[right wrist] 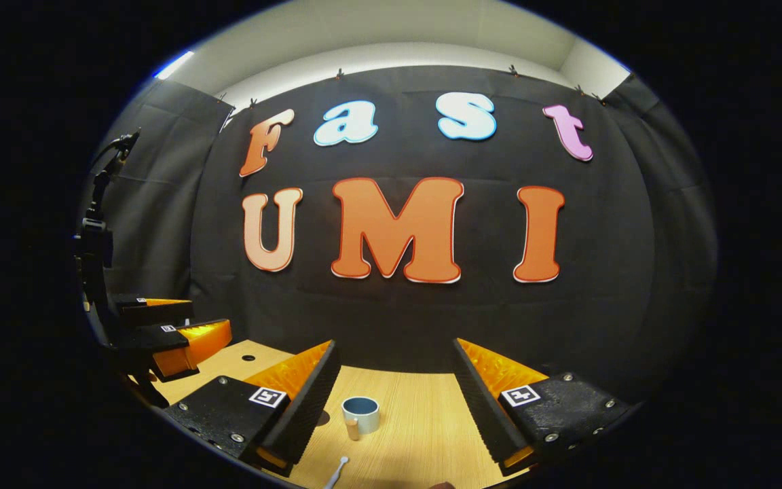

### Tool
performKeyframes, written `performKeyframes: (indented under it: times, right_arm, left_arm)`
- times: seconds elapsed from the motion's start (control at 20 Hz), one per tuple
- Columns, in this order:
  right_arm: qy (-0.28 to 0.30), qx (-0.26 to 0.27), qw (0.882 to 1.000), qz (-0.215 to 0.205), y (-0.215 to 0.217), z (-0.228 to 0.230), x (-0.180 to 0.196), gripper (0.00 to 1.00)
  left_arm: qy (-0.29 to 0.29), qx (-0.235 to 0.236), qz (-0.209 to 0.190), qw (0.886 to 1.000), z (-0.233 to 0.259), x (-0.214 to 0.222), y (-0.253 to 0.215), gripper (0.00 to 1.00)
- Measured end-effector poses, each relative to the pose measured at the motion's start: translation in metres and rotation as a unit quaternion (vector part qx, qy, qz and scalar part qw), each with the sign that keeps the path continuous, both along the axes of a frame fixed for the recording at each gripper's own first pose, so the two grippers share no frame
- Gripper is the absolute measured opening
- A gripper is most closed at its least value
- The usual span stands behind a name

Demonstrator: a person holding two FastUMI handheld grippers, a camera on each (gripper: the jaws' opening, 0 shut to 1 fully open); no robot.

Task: Put the toothbrush and toothpaste on the desktop into the cup, then pick up the cup and place it on the coaster on the desktop.

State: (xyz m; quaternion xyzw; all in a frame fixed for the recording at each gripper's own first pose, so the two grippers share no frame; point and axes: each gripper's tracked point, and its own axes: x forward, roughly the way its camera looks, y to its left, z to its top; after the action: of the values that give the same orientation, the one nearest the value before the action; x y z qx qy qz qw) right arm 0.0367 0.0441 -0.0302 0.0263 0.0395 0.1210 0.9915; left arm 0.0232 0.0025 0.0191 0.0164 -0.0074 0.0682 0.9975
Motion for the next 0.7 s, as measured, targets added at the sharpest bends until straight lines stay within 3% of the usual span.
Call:
performKeyframes:
  times: [0.25, 0.7]
  right_arm:
    - [0.089, 0.001, 0.996, 0.025, 0.018, -0.047, 0.0, 0.99]
    - [0.232, -0.005, 0.972, 0.044, 0.054, -0.12, -0.013, 0.98]
  left_arm:
    - [0.029, -0.002, 0.007, 1.0, -0.014, -0.003, 0.008, 0.97]
    - [0.058, 0.013, 0.0, 0.998, -0.032, -0.013, 0.022, 0.98]
